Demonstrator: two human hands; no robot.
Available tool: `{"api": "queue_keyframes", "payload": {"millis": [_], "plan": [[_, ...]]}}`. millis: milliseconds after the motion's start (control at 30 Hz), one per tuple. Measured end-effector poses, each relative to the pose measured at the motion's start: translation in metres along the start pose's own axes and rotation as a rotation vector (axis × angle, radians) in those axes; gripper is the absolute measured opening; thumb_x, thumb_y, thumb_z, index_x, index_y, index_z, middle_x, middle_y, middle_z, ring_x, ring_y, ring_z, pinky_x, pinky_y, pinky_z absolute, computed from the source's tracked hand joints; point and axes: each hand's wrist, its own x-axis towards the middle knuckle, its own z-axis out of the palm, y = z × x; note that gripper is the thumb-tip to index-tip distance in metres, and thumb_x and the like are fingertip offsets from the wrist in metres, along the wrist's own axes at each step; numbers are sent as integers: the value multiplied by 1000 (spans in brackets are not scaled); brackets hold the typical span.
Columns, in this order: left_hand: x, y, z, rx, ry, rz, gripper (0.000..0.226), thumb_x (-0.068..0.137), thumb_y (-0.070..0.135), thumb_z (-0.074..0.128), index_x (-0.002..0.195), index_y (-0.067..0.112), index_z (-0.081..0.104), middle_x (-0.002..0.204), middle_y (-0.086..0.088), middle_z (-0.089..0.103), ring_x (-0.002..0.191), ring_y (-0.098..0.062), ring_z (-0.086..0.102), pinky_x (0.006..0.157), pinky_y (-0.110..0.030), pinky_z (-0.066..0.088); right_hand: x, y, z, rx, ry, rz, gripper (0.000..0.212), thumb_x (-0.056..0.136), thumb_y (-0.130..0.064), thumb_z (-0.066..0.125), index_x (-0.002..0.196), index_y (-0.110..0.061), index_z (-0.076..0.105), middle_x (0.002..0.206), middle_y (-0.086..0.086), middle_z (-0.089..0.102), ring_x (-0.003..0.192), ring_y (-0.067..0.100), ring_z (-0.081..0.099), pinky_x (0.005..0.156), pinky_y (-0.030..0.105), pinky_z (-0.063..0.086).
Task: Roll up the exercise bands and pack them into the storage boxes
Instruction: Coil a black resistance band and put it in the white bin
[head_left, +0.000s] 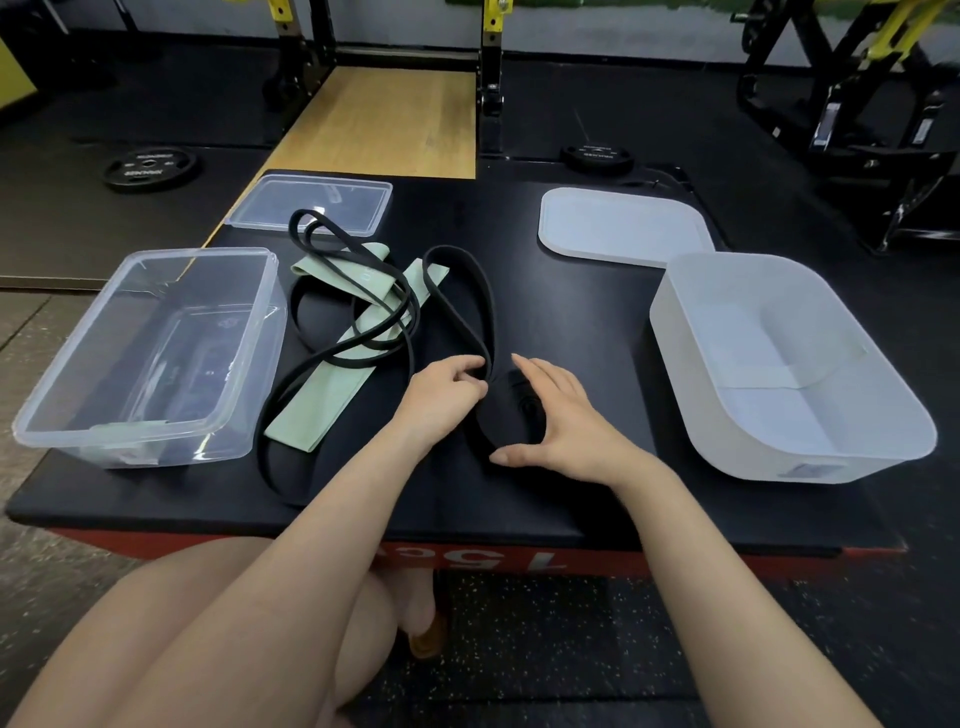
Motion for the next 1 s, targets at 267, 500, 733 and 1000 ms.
{"api": "queue_keyframes", "payload": {"millis": [267,500,733,1000], "plan": [[-1,-2,3,14,-6,15,32,88,10,59,120,18,63,101,0,65,97,-11,58,89,-19,40,6,6,-12,-6,-113,-32,113,67,-42,81,151,-25,8,156,-6,10,143,7,3,117,28,11],[2,-2,8,65,26,30,31,89,8,58,119,17,61,106,-2,62,102,-12,56,88,-19,38,-8,-8,4,-14,61,184,122,68,-42,80,150,-20,-8,158,-6,-11,145,12,-10,117,33,8],[1,0,13,-36,-3,55,38,88,-5,46,118,17,56,121,4,59,105,-8,50,90,-19,36,-6,-18,29,17,284,215,121,67,-62,71,151,-18,-4,157,2,4,143,20,0,116,35,14],[2,3,13,-10,-47,27,55,87,-8,38,134,19,49,135,1,52,119,-9,45,102,-20,32,-7,-11,24,-12,246,136,109,74,-53,71,151,-17,3,156,1,7,143,18,1,116,32,11]]}}
